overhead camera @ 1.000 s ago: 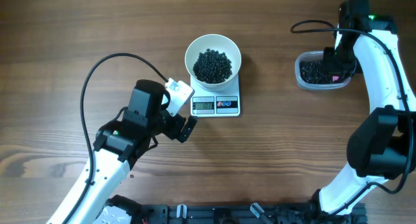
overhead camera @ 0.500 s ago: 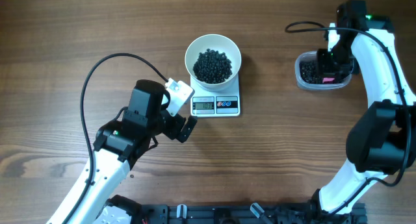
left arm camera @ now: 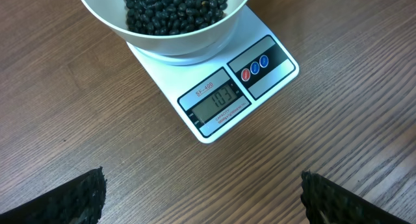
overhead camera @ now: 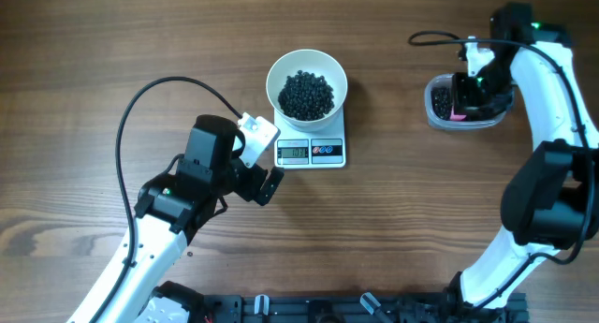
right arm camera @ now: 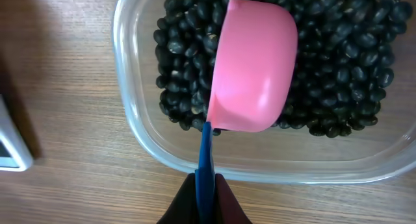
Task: Scoop item into bowl and weigh 150g on scale
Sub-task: 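Dip the scoop into the black beans with the right gripper, then lift the filled scoop and carry it over the white bowl, then tip the scoop to pour beans into the bowl, then move the empty scoop back right over the bean tub, then dip the scoop into the black beans again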
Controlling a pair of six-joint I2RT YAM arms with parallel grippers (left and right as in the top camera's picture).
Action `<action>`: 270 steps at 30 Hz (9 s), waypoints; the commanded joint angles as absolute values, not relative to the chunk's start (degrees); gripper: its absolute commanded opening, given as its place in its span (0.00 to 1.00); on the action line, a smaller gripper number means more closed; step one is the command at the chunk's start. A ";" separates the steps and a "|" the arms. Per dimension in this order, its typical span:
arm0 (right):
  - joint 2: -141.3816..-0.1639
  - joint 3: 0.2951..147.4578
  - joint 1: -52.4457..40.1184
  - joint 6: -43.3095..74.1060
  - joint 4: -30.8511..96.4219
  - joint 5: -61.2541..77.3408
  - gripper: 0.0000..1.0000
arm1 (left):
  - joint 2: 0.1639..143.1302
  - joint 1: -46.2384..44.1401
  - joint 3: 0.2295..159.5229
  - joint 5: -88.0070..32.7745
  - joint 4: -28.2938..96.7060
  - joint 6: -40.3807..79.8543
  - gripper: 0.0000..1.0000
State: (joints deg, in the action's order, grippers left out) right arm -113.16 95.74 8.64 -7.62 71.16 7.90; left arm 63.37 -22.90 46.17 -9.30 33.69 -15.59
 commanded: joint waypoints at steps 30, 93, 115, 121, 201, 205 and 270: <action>-113.99 95.15 27.22 -17.02 75.13 41.41 0.04 | 63.55 -22.65 45.95 -9.56 33.74 -16.10 1.00; -108.86 100.62 -15.05 4.71 56.73 37.89 0.04 | 63.55 -22.65 45.95 -9.56 33.74 -16.10 1.00; -108.62 106.21 -26.13 -1.78 58.28 6.59 0.04 | 63.55 -22.65 45.95 -9.56 33.76 -16.10 1.00; -108.51 106.56 -29.12 -4.80 58.39 -2.20 0.04 | 63.55 -22.65 45.95 -9.56 33.76 -16.10 1.00; -102.21 108.27 -25.54 -5.80 60.64 0.69 0.04 | 63.55 -22.65 45.95 -9.56 33.91 -16.10 1.00; -102.21 108.27 -25.54 -6.07 60.62 0.67 0.04 | 63.55 -22.65 45.95 -9.56 33.91 -16.10 1.00; -117.01 100.84 6.72 0.19 74.15 11.25 0.04 | 63.55 -22.65 45.95 -9.56 33.91 -16.10 1.00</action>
